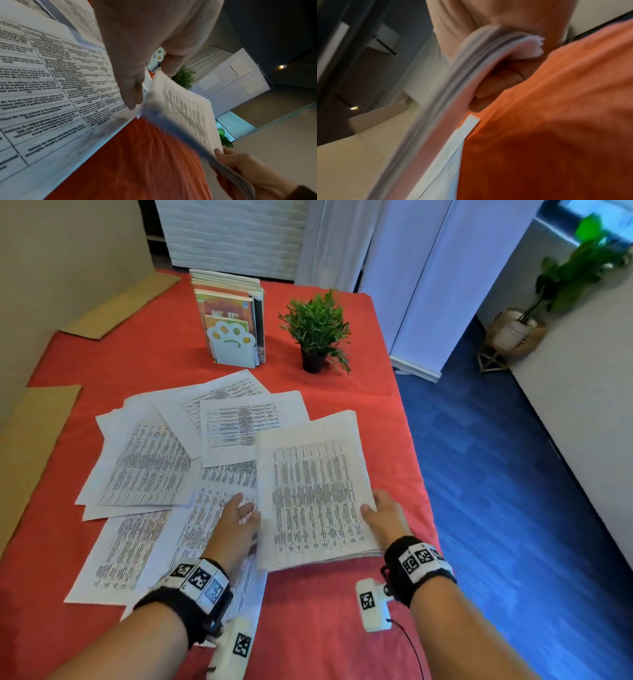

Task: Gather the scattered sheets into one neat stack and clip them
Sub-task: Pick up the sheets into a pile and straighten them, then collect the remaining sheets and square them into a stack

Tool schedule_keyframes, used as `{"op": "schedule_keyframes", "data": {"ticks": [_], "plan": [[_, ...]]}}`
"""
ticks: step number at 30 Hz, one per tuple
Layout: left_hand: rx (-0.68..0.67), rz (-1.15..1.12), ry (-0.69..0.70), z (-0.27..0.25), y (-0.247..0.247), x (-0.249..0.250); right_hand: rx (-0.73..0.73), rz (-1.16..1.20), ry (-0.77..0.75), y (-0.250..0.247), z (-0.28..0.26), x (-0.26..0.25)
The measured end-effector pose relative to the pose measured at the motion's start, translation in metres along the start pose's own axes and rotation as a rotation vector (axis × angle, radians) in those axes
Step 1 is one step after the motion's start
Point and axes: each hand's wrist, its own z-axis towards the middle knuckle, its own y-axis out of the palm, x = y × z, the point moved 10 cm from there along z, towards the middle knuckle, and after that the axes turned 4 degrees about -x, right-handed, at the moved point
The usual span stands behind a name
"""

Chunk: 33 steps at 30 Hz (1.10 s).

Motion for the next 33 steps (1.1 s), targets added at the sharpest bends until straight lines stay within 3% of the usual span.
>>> {"op": "schedule_keyframes", "data": {"ticks": [6, 14, 17, 19, 22, 27, 33], "plan": [[0.051, 0.156, 0.046, -0.011, -0.007, -0.009, 0.141, -0.096, 0.063, -0.075, 0.035, 0.026], [0.163, 0.218, 0.034, -0.029, -0.039, -0.01, 0.182, -0.207, 0.12, -0.08, 0.053, 0.043], [0.212, 0.23, 0.026, -0.034, -0.053, -0.009, 0.205, -0.49, 0.214, -0.075, 0.053, 0.04], [0.244, 0.236, -0.003, -0.035, -0.065, -0.012, 0.186, -0.689, 0.211, -0.063, 0.049, 0.026], [0.29, 0.237, -0.039, -0.031, -0.086, -0.015, 0.105, -0.739, 0.078, -0.028, 0.042, -0.003], [0.373, 0.335, -0.068, -0.011, -0.135, -0.012, -0.152, -0.535, -0.11, 0.066, 0.015, -0.037], [0.455, 0.446, -0.147, 0.024, -0.217, -0.007, -0.315, -0.589, -0.035, 0.155, -0.025, -0.038]]}}
